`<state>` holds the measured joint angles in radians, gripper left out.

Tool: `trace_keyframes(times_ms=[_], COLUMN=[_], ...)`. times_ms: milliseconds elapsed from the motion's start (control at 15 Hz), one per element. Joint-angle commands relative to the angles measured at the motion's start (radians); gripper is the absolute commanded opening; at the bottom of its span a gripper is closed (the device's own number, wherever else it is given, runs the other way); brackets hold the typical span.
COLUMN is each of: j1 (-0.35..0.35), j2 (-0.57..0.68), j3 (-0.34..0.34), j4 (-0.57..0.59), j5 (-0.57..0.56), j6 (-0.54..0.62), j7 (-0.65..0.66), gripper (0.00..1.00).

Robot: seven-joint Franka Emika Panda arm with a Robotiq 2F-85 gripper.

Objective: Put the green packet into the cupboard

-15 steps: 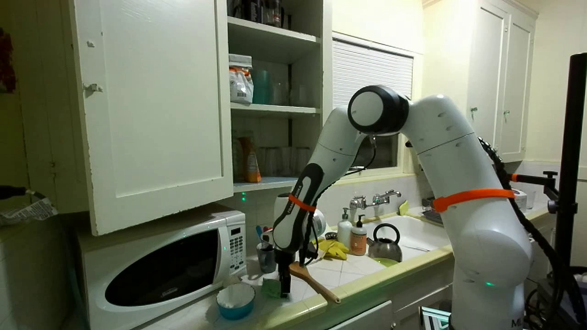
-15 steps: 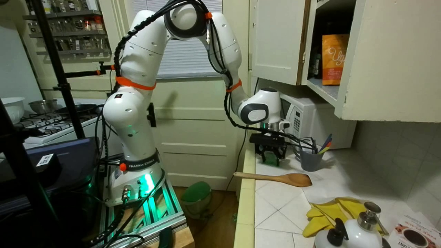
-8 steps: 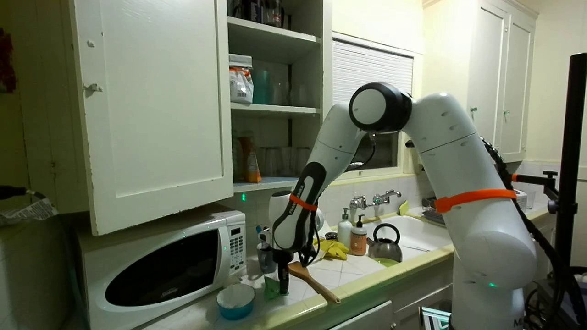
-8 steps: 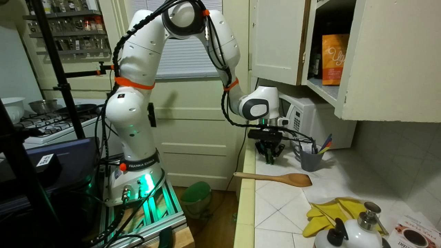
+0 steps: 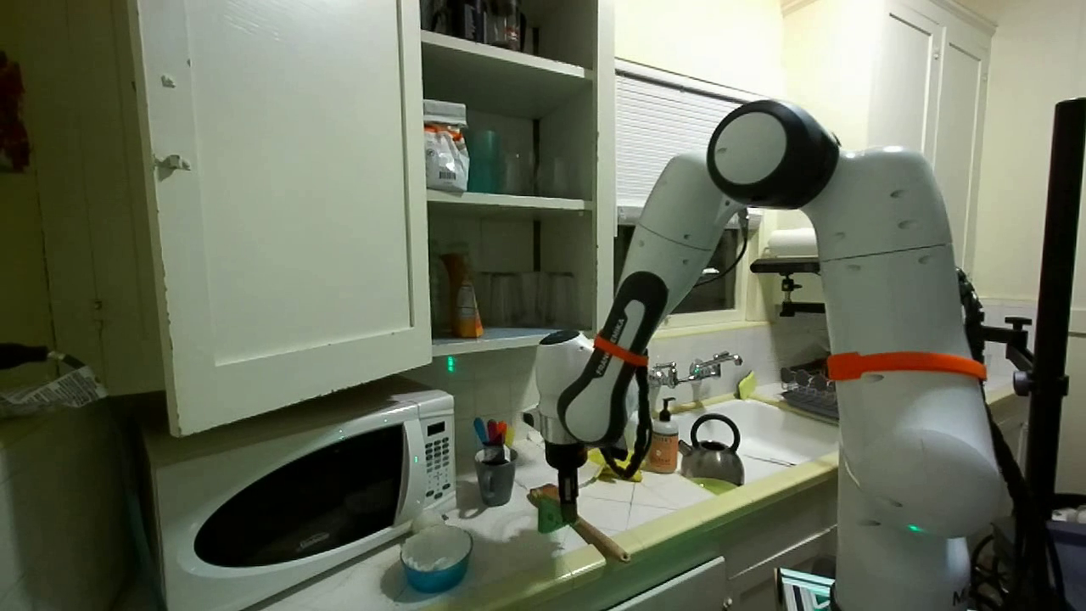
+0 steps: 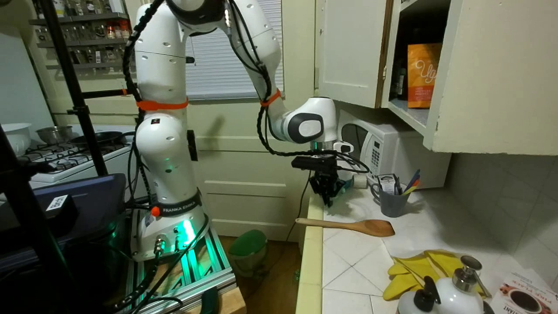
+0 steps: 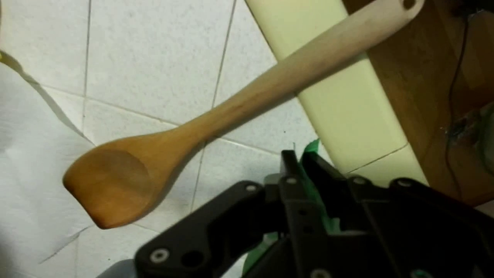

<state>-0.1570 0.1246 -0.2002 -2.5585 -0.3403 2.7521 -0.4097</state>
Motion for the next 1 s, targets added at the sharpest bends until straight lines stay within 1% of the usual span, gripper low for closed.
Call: trace_keyframes(times_ms=[0,133,200,267,333,400,467,533,600,667,733,867,933], j1=[-0.025,-0.054,-0.073,-0.060,-0.072,-0.079,-0.114,-0.085,-0.096,-0.103,-0.106,-0.102,-0.104], j2=[-0.248,-0.354,-0.412,-0.420,-0.480,-0.532,-0.538,-0.465,-0.500,-0.522,-0.532,-0.583,-0.599], j3=[-0.034,-0.036,-0.032,-0.030,-0.034,-0.038,-0.008,-0.024,-0.022,-0.020,-0.019,0.001,0.007], j4=[-0.196,-0.250,-0.266,-0.183,-0.195,-0.187,-0.178,-0.168,-0.163,-0.164,-0.166,-0.146,-0.127], j5=[-0.057,-0.046,-0.042,0.035,0.052,0.081,0.037,0.052,0.050,0.049,0.049,0.049,0.049], j6=[0.095,0.121,0.112,0.046,0.032,-0.004,-0.072,0.018,-0.029,-0.051,-0.055,0.031,0.052], j7=[0.111,0.139,0.162,0.140,0.152,0.163,0.181,0.139,0.146,0.149,0.151,0.179,0.179], gripper=[0.03,0.03,0.03,0.03,0.03,0.03,0.03,0.12,0.12,0.12,0.03,0.03,0.03])
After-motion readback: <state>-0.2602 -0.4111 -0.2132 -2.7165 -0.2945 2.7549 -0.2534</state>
